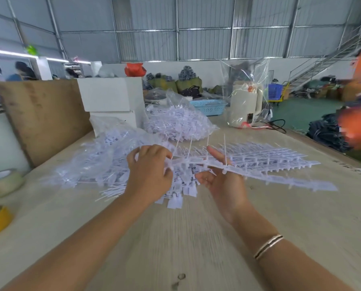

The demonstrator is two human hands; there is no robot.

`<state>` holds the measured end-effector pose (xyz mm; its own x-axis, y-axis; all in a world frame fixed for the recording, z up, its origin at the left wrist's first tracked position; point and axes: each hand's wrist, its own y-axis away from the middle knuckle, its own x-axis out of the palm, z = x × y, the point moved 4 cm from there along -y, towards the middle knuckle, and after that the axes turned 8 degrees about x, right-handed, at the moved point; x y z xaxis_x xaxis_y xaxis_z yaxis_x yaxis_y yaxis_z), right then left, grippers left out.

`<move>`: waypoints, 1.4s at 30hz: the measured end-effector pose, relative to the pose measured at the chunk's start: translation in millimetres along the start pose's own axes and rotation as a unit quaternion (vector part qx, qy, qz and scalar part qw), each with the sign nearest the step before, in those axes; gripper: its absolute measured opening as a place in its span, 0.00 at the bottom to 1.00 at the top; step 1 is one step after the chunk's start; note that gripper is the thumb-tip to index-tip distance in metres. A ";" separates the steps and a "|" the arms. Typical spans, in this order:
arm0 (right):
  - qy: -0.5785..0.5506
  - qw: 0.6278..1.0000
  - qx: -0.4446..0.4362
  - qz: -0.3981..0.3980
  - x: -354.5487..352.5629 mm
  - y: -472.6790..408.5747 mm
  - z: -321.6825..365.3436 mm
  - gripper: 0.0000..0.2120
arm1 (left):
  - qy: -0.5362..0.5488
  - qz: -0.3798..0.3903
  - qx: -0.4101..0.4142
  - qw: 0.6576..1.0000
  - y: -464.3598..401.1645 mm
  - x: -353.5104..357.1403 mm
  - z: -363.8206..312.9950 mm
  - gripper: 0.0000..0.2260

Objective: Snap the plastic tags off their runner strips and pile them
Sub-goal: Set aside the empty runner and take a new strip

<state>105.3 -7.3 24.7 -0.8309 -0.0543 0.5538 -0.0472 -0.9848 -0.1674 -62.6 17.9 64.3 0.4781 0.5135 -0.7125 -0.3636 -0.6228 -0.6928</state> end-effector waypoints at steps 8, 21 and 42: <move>0.086 0.993 0.075 -0.004 1.1 1.6 -10.4 0.14 | 0.088 -0.002 -0.028 0.996 6.8 -29.1 3.7 0.10; 0.262 0.950 0.167 -0.020 -37.2 -5.0 8.8 0.11 | 0.133 -0.085 -0.096 0.983 -1.9 -65.3 54.1 0.09; -0.297 0.901 0.168 0.268 -41.9 1.5 28.8 0.28 | 0.530 0.102 -0.110 0.835 63.8 -38.5 -56.2 0.10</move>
<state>156.0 -11.2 24.7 -0.2355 -0.5168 0.8231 0.5262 -0.7798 -0.3391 -59.3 -74.7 53.7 0.9057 -0.3540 -0.2332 -0.4232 -0.7869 -0.4491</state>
